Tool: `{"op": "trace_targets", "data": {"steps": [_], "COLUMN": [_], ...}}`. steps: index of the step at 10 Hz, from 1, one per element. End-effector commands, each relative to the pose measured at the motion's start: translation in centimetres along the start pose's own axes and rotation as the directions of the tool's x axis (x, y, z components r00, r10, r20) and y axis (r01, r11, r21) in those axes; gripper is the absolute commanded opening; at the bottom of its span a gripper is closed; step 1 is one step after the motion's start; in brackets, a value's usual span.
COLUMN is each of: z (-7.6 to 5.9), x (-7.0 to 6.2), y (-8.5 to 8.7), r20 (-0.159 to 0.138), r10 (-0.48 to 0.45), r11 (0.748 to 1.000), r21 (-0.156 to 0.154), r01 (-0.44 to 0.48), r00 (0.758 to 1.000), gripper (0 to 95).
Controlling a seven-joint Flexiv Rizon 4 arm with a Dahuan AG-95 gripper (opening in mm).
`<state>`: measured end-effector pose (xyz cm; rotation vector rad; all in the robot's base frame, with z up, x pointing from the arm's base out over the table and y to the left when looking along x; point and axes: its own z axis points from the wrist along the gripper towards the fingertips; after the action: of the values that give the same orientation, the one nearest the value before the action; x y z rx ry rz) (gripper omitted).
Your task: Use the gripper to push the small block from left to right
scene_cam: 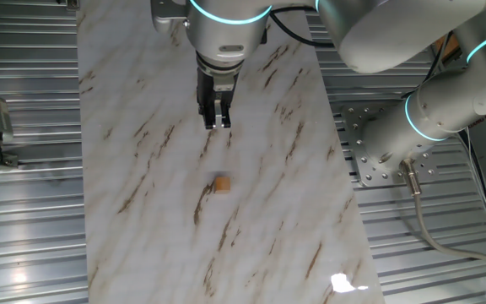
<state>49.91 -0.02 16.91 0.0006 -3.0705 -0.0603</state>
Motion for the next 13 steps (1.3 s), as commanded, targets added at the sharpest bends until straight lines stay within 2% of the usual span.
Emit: {"op": "trace_targets", "data": {"steps": [1, 5, 9, 13], "z": [0.1, 0.7, 1.8, 3.6], "x": [-0.1, -0.3, -0.5, -0.8], "y": [0.0, 0.1, -0.1, -0.3], "r20": [-0.003, -0.001, 0.005, 0.015], "r10": [-0.003, 0.001, 0.000, -0.002], "r11": [1.000, 1.000, 1.000, 1.000], "r21": [-0.002, 0.006, 0.012, 0.017], "r01": [0.003, -0.001, 0.000, 0.001], "r00": [1.000, 1.000, 1.000, 1.000], "gripper": [0.0, 0.0, 0.0, 0.0]}}
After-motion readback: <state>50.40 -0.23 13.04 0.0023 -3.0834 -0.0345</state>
